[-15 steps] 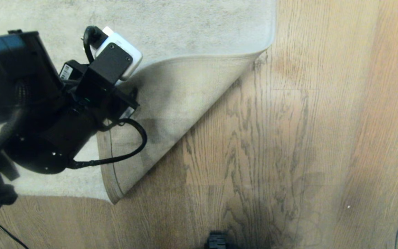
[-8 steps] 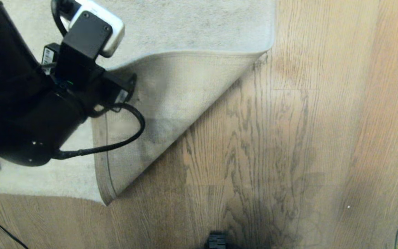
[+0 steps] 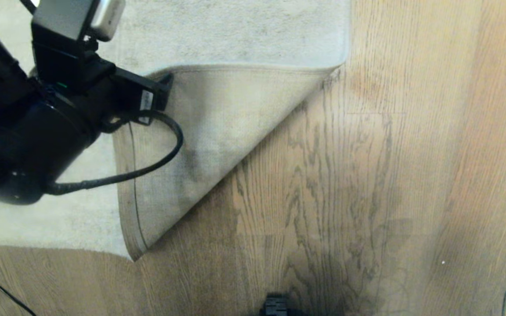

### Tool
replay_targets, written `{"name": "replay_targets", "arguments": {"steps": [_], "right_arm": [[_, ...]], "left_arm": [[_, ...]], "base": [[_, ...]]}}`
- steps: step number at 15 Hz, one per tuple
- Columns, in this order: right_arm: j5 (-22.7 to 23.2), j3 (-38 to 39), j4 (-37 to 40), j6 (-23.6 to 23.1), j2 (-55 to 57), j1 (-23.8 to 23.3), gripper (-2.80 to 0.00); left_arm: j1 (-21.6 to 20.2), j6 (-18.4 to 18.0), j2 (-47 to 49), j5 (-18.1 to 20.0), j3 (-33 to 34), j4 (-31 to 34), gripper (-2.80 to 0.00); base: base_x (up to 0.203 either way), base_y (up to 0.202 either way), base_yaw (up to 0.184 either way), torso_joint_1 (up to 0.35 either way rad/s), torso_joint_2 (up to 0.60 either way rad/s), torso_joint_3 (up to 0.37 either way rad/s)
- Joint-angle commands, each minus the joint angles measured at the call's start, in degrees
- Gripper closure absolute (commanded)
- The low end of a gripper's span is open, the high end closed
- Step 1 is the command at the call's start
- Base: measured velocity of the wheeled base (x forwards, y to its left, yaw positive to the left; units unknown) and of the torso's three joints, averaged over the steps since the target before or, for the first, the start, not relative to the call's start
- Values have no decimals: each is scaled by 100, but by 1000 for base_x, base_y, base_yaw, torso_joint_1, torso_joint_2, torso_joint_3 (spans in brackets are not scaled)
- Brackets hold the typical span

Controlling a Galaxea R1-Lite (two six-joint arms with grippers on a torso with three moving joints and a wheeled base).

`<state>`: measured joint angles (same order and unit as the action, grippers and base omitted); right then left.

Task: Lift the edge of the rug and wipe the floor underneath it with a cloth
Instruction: Lay down the carpet

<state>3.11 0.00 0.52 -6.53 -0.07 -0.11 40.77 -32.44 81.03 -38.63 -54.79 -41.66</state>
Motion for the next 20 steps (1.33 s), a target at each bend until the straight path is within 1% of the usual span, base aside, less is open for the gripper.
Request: {"name": "replay_targets", "arguments": {"steps": [1,4,6,9,13,20], "right_arm": [[6,0,0,-6,7,-1,0],[6,0,0,-6,7,2,0],[6,0,0,-6,7,2,0],[6,0,0,-6,7,2,0],[6,0,0,-6,7,2,0],[6,0,0,-6,7,2,0]], "left_arm": [[10,14,-8,-22,12,-233,-280],[30,103,-26,99,-5,-255,-280],[36,315,-59,203,47,-264,-280],[47,312,-101,224,416,-256,-280],[322,308,-51,233,707,-212,-280],[756,308,651,221,635,-227,-280]], "base": [[0,0,0,0,0,0],[0,0,0,0,0,0],[0,0,0,0,0,0],[0,0,0,0,0,0],[0,0,0,0,0,0],[0,0,0,0,0,0]]}}
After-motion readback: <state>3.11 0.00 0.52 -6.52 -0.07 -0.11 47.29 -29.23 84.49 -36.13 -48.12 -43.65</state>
